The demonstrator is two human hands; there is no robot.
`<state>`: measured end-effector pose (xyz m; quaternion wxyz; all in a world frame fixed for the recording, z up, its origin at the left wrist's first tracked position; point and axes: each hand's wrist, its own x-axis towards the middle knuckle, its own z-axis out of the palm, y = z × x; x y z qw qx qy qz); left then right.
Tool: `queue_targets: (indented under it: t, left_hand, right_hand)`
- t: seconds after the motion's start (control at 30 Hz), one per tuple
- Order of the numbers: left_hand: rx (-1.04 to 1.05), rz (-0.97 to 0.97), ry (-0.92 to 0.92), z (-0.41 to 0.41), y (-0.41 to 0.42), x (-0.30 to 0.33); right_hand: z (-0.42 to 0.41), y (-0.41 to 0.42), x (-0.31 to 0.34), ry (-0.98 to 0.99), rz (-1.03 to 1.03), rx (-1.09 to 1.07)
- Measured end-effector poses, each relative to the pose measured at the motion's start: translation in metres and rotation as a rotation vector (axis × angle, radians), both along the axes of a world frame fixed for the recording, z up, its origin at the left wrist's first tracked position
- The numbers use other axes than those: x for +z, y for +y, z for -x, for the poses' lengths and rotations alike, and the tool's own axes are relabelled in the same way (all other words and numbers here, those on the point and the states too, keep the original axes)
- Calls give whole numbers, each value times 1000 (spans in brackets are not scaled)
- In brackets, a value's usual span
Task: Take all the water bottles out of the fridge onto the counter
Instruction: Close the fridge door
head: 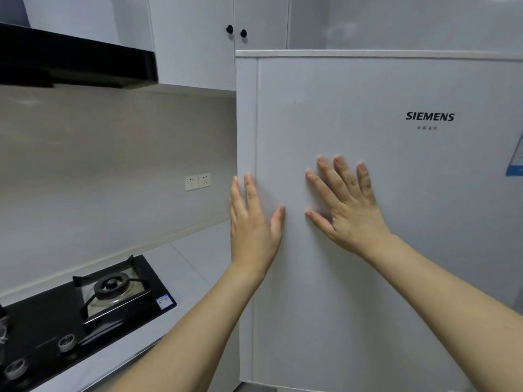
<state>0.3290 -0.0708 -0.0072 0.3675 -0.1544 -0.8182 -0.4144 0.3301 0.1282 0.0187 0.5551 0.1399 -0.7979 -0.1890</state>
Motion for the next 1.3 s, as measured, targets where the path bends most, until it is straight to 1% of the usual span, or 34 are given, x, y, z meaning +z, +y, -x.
queue_targets:
  t: [0.2,0.43,0.53,0.67,1.3]
  left_hand:
    - [-48,-47,-33,58,16,8]
    - [-162,-223,-45,122,36,7]
    - [-182,-262,-55,145,50,9]
    - [-203,-285,-50,169,65,8]
    - [-409,-311,-74,273,124,3]
  right_hand:
    - [45,10,1,30,-21,-42]
    - [77,32,5,8,-68,-89]
    - [90,42,6,5,-74,-126]
    - [102,55,4,3,-96,-204]
    - [159,89,5,-24,-129,-422]
